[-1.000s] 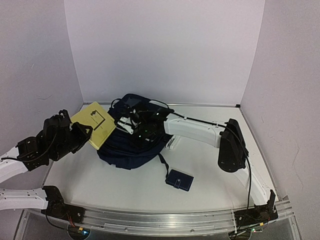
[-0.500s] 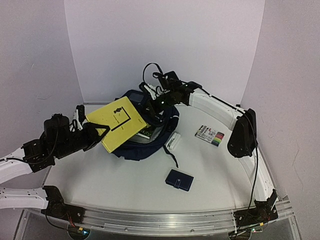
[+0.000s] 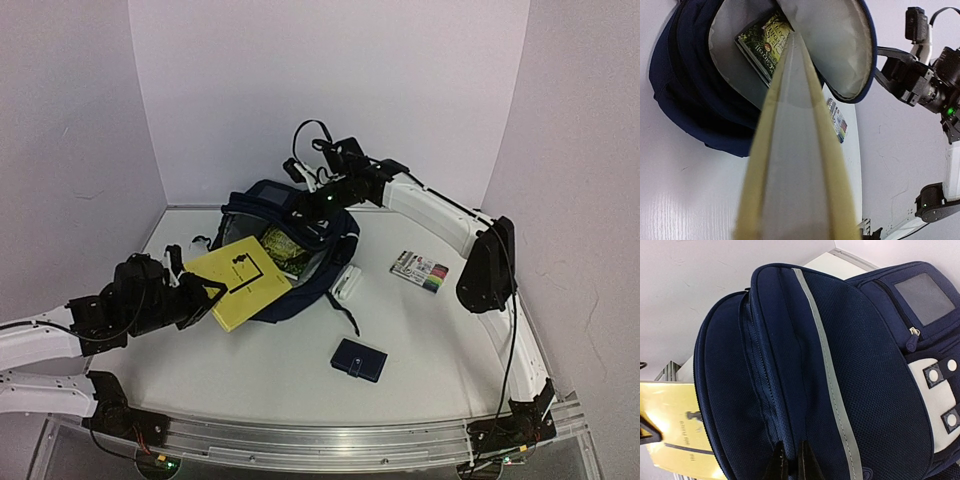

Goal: Pack the student bag
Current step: Place the book in the student bag.

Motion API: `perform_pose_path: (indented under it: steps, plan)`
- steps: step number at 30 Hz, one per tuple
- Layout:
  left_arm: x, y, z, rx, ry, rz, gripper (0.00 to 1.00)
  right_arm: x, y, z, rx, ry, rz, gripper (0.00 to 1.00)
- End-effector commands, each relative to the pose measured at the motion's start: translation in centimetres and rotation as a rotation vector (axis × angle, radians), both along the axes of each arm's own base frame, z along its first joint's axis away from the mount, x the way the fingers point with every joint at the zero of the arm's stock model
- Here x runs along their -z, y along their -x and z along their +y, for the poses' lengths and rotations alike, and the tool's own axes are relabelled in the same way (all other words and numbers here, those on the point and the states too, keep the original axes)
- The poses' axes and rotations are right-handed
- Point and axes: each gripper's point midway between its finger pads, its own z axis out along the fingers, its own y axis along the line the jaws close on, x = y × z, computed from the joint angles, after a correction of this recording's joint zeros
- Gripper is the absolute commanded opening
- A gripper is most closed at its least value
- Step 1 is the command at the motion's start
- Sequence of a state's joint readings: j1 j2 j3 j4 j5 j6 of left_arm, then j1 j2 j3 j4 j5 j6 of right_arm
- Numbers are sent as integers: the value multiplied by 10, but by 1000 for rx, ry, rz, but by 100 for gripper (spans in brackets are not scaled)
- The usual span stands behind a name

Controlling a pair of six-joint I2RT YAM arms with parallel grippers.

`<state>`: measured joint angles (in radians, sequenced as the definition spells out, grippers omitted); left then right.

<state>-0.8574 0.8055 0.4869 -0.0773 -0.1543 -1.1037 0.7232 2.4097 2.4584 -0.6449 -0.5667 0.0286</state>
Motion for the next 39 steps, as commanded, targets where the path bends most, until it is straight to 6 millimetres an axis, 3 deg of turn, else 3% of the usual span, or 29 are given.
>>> perform_pose_path:
  steps: [1,11,16,22,25,27,29,34,39]
  plan:
    - [-51,-25,-7,-98,222,-118,0,-117,41,7,-118,-224,-113,0]
    - [-68,-54,-23,-123,230,-176,0,-107,71,3,-218,-208,-77,0]
    - [-55,-81,-29,-154,245,-154,0,-108,83,3,-263,-215,-74,0]
    - [-43,-120,-60,-122,274,-147,0,-106,93,4,-306,-220,-66,0]
    - [-23,-143,-70,-126,270,-104,1,-105,97,4,-318,-221,-59,0]
    - [-10,-154,-72,-143,259,-69,7,-104,98,4,-320,-220,-56,0]
    - [1,-157,-70,-169,245,-34,21,-103,98,4,-319,-218,-54,0]
    - [20,-145,-55,-201,150,43,49,-101,97,4,-314,-213,-54,0]
    - [35,-129,-42,-216,115,104,56,-99,95,6,-315,-213,-51,0]
